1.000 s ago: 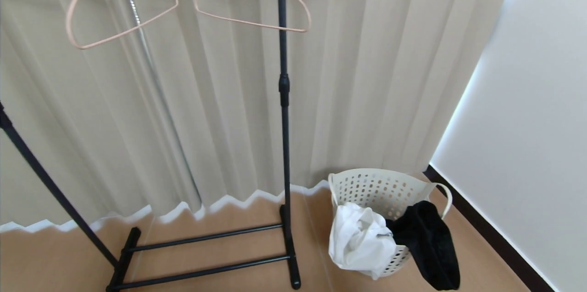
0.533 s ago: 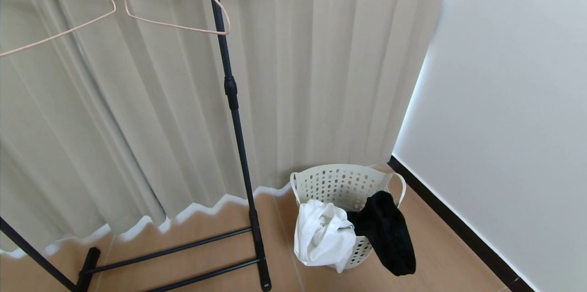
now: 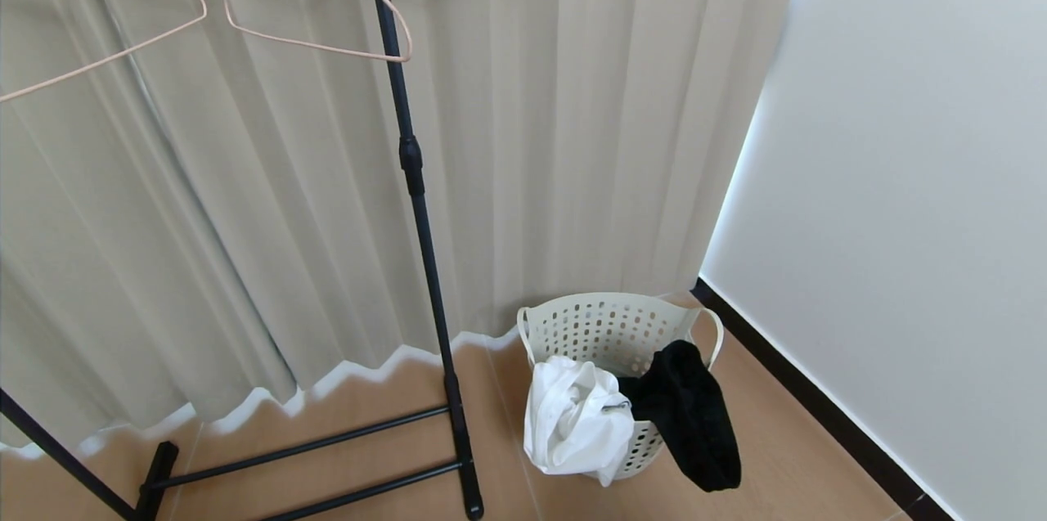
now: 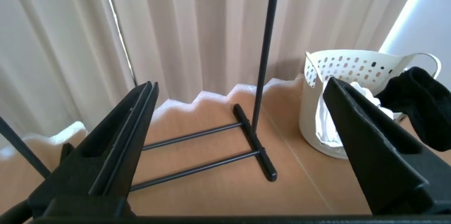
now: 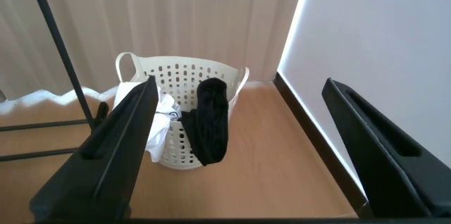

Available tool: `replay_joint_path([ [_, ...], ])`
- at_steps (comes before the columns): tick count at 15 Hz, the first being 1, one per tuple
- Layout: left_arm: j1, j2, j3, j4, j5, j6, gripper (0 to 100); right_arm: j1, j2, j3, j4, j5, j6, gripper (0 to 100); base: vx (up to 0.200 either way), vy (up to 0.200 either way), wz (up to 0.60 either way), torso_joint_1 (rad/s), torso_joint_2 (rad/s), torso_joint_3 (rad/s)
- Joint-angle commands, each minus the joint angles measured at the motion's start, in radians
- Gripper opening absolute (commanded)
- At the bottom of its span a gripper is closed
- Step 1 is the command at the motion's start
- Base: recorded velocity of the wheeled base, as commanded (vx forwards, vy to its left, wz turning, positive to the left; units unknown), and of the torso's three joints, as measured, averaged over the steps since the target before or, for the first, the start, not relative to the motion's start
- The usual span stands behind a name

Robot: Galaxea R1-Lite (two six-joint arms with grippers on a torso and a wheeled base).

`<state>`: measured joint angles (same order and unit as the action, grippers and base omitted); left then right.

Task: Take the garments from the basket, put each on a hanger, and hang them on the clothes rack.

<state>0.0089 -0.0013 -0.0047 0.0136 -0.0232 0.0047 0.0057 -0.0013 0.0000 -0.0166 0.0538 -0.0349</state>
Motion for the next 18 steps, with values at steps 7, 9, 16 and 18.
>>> replay_joint_path([
  [7, 0.000, 0.001, 0.000, 0.002, 0.000, 0.000, 100, 0.000, 0.001, 0.000, 0.000, 0.000, 0.000, 100, 0.000, 0.000, 0.00, 0.000, 0.00, -0.156],
  [9, 0.000, 0.001, 0.000, 0.000, 0.000, 0.000, 100, 0.000, 0.001, 0.000, 0.000, 0.000, 0.000, 100, 0.000, 0.000, 0.00, 0.010, 0.00, -0.203],
  [16, 0.000, 0.001, 0.000, 0.000, 0.000, 0.000, 100, 0.000, 0.001, 0.000, 0.000, 0.000, 0.000, 100, 0.000, 0.000, 0.00, 0.007, 0.00, -0.199],
  [18, 0.000, 0.001, 0.000, 0.002, 0.000, 0.000, 100, 0.000, 0.001, 0.000, 0.000, 0.000, 0.000, 100, 0.000, 0.000, 0.00, 0.002, 0.00, -0.205],
])
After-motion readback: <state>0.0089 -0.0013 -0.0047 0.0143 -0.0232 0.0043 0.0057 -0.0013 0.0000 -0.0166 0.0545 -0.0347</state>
